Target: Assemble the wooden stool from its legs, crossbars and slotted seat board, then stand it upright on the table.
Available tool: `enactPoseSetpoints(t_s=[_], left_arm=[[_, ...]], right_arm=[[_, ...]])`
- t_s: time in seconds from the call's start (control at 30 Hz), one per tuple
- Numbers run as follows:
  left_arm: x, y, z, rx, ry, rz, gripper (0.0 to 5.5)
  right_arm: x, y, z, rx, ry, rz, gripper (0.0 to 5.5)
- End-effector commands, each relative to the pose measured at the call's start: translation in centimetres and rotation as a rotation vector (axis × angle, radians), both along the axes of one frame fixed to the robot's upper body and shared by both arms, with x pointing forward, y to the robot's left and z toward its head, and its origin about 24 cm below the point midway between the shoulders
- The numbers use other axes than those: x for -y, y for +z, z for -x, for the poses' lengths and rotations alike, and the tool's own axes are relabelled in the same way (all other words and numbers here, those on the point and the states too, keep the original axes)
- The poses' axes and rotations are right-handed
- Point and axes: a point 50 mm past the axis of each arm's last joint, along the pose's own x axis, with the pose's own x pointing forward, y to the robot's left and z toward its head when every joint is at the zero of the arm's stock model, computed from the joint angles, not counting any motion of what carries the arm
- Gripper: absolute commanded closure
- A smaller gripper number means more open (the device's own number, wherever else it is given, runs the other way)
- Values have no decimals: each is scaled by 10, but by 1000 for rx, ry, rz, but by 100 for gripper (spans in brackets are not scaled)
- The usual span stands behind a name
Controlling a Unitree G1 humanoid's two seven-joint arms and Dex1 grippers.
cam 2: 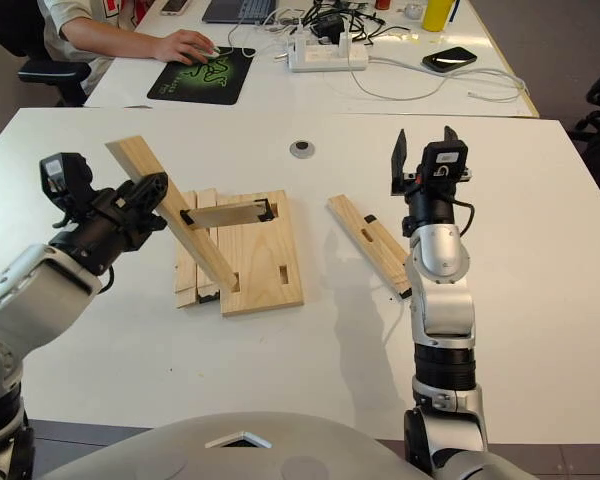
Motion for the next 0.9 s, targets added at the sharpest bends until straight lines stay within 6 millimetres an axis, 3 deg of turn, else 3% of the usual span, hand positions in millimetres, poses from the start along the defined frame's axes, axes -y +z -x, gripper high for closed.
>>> enactPoseSetpoints(t_s=[0.03,0.23,0.5,0.67,0.9], left_arm=[[1,-2,4,63,55,-8,444],[12,-14,11,80,78,18,444],[17,-22,26,64,132,-8,444],[19,-26,32,72,172,-67,444],[30,-34,32,115,147,-144,444]], right_arm=[[-14,5,2,28,156,-92,225],[-8,-3,-1,-25,167,-92,225],[-3,-8,-2,-65,128,-65,344],[-7,-8,-2,-73,136,-64,351],[-16,-11,1,-95,198,-65,459]])
